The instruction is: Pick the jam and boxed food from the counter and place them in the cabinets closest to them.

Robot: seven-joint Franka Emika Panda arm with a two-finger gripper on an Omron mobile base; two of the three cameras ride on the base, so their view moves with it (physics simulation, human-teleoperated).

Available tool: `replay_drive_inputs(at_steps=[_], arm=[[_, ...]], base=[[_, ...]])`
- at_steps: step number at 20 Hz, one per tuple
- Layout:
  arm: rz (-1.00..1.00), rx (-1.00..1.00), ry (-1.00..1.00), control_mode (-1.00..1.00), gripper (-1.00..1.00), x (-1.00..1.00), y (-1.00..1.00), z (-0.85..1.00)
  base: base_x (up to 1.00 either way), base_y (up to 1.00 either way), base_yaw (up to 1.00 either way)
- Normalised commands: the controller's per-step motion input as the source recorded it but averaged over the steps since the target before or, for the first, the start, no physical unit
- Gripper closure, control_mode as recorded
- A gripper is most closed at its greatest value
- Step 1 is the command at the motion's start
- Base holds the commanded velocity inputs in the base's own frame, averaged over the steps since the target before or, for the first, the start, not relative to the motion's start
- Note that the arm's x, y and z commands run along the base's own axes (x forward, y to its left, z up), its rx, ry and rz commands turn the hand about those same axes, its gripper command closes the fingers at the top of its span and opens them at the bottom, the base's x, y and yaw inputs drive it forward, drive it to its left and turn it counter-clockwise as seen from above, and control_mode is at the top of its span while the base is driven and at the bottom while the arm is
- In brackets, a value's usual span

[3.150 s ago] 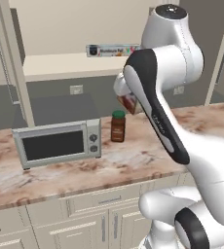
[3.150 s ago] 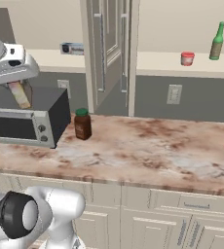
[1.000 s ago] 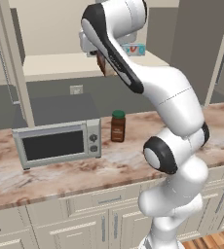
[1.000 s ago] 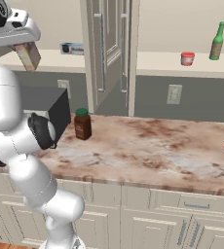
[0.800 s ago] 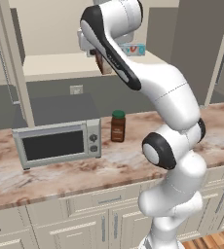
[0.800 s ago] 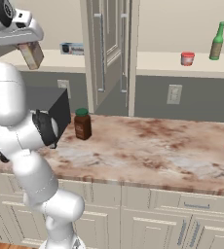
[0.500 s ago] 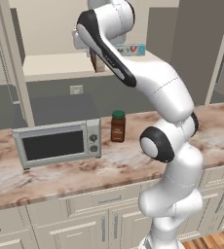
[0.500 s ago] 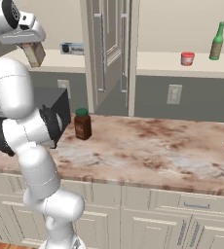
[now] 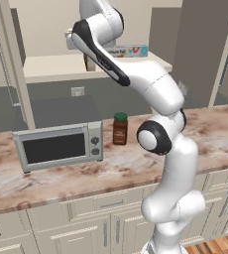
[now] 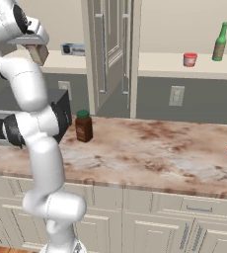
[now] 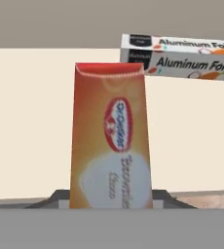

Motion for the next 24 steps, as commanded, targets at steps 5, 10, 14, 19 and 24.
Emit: replay_drive_inputs(at_steps=[5,10,14,19,24], arm=[[-0.05,0.00,0.00,-1.00,-1.00,0.70,0.28,0.00],[-0.06,0.01,0.00,-1.00,-1.00,0.66,0.17,0.04],[-0.04,0.01,0.00,-1.00,-1.00,0.25,0.07,0.04],[0.00,0.00,-0.02,-1.00,-1.00,-0.49,0.03,0.00],[0.02,0.00,-0.05,-1.00,-1.00,-0.93,-0.03,-0.18]], base=[[0.00,0.00,0.00],[0.00,0.00,0.00],[0.00,0.00,0.00],[0.00,0.00,0.00],[0.00,0.00,0.00]])
